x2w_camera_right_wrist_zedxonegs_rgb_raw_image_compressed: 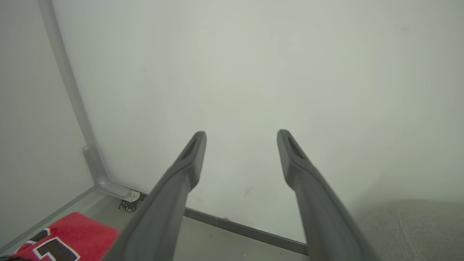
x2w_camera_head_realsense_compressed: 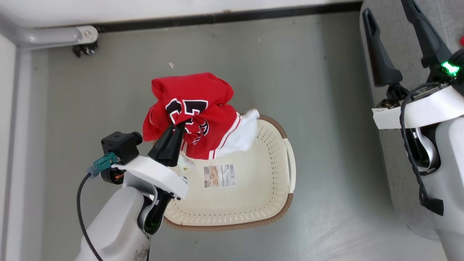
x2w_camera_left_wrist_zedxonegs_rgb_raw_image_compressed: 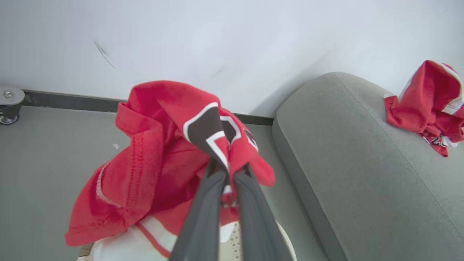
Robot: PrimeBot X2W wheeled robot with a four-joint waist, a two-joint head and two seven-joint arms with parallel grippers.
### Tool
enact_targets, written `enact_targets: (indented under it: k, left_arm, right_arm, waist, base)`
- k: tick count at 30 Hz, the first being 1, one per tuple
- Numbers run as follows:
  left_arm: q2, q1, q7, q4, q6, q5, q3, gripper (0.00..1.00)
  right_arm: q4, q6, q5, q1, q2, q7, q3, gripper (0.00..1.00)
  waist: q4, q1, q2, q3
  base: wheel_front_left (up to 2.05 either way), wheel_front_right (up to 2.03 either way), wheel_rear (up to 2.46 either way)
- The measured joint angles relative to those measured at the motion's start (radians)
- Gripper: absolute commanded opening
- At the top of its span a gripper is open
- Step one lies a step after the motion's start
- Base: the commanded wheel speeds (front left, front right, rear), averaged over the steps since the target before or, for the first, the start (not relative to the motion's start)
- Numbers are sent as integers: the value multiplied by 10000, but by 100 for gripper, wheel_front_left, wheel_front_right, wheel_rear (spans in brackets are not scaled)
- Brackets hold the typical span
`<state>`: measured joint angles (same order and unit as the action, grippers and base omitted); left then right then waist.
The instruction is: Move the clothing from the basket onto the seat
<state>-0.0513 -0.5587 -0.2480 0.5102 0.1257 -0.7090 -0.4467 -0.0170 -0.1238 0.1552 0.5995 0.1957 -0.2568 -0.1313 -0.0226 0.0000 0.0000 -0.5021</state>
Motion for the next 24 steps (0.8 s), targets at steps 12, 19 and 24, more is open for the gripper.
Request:
enact_targets:
  k: [12, 19, 24]
  left_arm:
    - [-278, 890, -2, -1373, 0, 167, 970, 0]
    - [-667, 1261, -10, -2092, -105, 384, 1718, 0]
    - [-846, 1617, -13, -2610, -219, 640, 1942, 0]
  right_arm:
    - [-328, 0, 2, -988, 13, 0, 295, 100]
    - [-495, 0, 29, -1576, -92, 0, 435, 100]
    - [-587, 0, 33, -2096, -190, 0, 460, 100]
  waist:
    - [315, 0, 0, 1324]
    - [404, 0, 0, 2079]
    - [419, 1, 0, 2701]
  base:
    - [0, 0, 0]
    - [0, 0, 0]
    - [0, 0, 0]
